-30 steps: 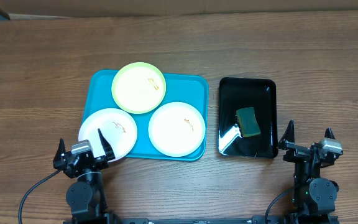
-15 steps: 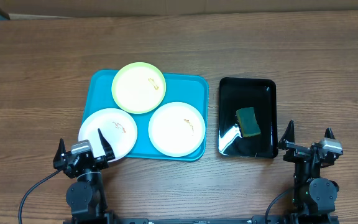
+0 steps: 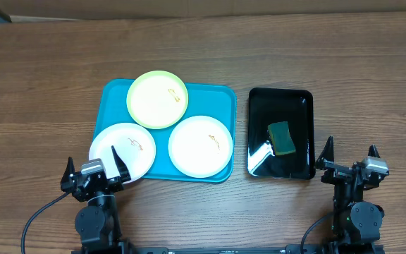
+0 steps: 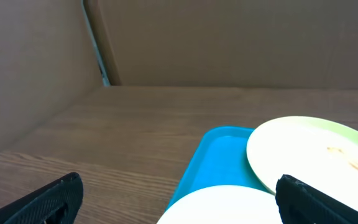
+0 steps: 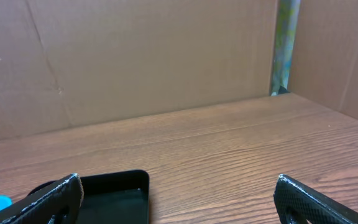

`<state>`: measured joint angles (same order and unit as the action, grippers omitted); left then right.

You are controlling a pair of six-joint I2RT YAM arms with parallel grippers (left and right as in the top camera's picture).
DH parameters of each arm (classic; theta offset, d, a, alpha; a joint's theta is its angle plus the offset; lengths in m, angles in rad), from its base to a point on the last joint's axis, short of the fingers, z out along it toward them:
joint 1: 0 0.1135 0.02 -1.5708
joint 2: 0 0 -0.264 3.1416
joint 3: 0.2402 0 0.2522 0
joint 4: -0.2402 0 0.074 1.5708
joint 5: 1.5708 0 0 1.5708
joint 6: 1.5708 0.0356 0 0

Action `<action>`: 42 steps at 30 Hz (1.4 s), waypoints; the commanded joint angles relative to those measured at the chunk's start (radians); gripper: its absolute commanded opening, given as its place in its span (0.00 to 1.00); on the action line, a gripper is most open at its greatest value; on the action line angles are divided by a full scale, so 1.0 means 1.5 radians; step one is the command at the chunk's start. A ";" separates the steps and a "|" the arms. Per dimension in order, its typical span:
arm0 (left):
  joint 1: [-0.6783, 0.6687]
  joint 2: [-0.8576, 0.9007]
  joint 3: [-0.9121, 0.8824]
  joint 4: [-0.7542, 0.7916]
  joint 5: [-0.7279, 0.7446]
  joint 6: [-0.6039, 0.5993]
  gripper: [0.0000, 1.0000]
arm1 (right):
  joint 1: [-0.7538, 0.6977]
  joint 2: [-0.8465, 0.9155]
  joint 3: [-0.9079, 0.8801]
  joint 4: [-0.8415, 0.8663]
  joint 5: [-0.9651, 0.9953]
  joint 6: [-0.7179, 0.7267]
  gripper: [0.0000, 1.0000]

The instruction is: Clean dirty plates on tray and stack at the side

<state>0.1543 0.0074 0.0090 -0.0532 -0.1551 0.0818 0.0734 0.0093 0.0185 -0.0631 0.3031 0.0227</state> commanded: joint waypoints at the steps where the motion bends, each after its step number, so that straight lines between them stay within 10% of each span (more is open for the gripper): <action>1: 0.002 -0.001 -0.002 0.013 0.050 0.000 1.00 | 0.003 -0.003 -0.007 0.004 0.007 0.002 1.00; 19: 0.002 0.034 0.123 -0.098 0.343 -0.183 1.00 | 0.003 -0.003 -0.007 0.035 -0.058 0.024 1.00; 25: 0.002 0.211 0.387 -0.184 0.423 -0.187 1.00 | 0.003 -0.002 0.008 0.088 -0.185 0.159 1.00; 31: 0.002 0.520 0.792 -0.506 0.519 -0.186 1.00 | 0.003 0.027 0.135 -0.011 -0.216 0.175 1.00; 42: 0.002 0.862 1.230 -0.896 0.540 -0.175 1.00 | 0.003 0.424 0.704 -0.448 -0.370 0.116 1.00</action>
<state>0.1543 1.2606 1.8050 -1.3602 0.6201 -0.1810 0.0734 0.4713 0.8597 -0.5995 -0.1379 0.2554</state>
